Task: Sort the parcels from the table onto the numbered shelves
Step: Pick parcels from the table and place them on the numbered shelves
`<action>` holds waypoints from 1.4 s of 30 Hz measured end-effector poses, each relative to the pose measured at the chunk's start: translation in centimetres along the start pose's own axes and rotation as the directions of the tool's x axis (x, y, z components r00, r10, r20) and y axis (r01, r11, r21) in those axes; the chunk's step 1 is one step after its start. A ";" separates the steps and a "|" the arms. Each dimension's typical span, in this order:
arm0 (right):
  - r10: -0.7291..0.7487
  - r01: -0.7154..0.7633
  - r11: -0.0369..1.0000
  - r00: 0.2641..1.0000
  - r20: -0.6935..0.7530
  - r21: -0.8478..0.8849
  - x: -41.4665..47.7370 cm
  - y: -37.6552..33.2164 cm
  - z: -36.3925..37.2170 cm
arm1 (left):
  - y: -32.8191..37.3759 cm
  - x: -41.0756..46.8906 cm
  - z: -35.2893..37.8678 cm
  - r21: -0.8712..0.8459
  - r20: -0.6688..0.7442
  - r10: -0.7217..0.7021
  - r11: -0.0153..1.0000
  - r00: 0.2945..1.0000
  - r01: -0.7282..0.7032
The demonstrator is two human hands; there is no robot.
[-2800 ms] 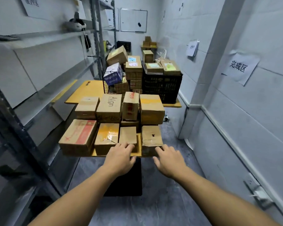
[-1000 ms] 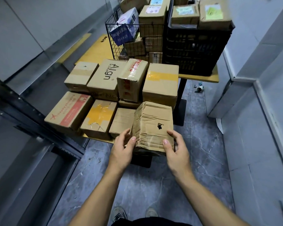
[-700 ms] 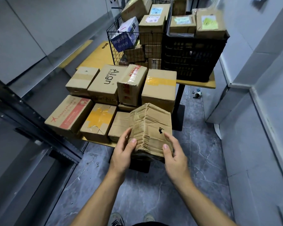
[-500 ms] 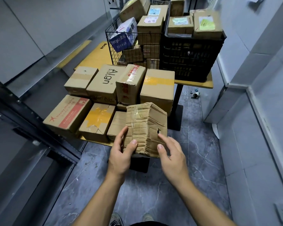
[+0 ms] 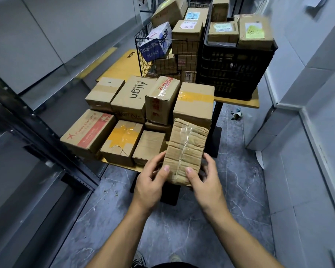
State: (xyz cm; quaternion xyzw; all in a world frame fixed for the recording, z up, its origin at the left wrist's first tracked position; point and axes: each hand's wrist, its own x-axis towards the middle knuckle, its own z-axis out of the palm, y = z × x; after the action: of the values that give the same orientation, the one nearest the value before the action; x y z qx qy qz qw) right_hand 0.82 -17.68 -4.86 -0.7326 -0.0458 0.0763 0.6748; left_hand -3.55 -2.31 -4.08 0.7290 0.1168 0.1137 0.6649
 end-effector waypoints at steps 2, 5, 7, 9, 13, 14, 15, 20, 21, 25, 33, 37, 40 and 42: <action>0.001 -0.001 0.997 1.000 -0.006 0.078 0.3 0.4 -0.2 | 0.1 0.4 -0.5 -0.089 -0.017 -0.020 0.996 1.000 0.018; 0.037 -0.037 0.978 0.999 0.005 0.207 0.5 0.7 -0.4 | -0.8 0.7 -0.8 0.012 -0.087 -0.018 1.000 0.996 0.019; 0.062 -0.065 0.961 0.998 0.016 0.271 0.5 0.8 -0.5 | -1.5 0.7 -1.0 0.083 -0.103 -0.057 0.994 0.993 0.066; 0.077 -0.084 0.946 0.996 0.032 0.312 0.5 1.0 -0.7 | -1.7 0.6 -1.0 0.088 -0.092 -0.131 0.986 0.987 0.139; 0.050 -0.075 0.942 0.995 0.084 0.327 0.3 0.7 -1.1 | -2.0 0.2 -0.8 -0.087 -0.027 -0.215 0.973 0.976 0.212; 0.033 -0.060 0.952 0.995 0.094 0.300 0.2 0.7 -1.2 | -2.1 0.1 -0.7 -0.088 -0.040 -0.203 0.976 0.978 0.199; 0.017 -0.042 0.964 0.995 0.096 0.261 0.1 0.8 -1.2 | -2.1 0.1 -0.7 -0.074 -0.057 -0.181 0.982 0.982 0.176; -0.045 0.052 0.993 0.997 0.066 -0.104 0.1 0.3 -1.6 | -1.6 -0.1 -1.3 -0.037 -0.145 -0.108 0.994 0.984 0.104; -0.045 0.052 0.988 0.998 0.051 -0.144 0.1 -0.1 -1.7 | -1.6 -0.2 -1.5 -0.023 -0.156 -0.100 0.995 0.983 0.098; 0.012 -0.005 0.997 0.996 0.089 -0.079 0.4 -1.0 -1.6 | -1.5 -1.0 -1.8 0.037 -0.199 -0.072 0.996 0.977 0.081; -0.002 -0.014 0.998 0.965 0.262 0.057 -0.7 -1.0 0.9 | 0.3 -3.5 -3.2 0.279 -0.297 0.125 0.959 0.947 -0.039; 0.003 -0.037 0.993 0.956 0.293 0.111 -1.2 -1.7 2.6 | 0.3 -5.2 -4.4 0.287 -0.335 0.132 0.957 0.933 -0.033; 0.007 -0.046 0.993 0.937 0.348 0.105 -2.1 -2.0 4.5 | 0.3 -7.1 -5.8 0.294 -0.399 0.136 0.956 0.907 -0.014; 0.002 -0.046 0.993 0.923 0.385 0.106 -2.9 -2.2 5.9 | 0.3 -8.4 -7.1 0.296 -0.442 0.142 0.955 0.886 -0.005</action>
State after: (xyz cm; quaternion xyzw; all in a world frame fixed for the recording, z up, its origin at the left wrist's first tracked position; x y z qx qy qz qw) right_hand -3.01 -12.19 -2.97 -0.6644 -0.1639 0.2293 0.6922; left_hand -13.82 1.63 -3.20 0.7740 0.2576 0.2895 0.5008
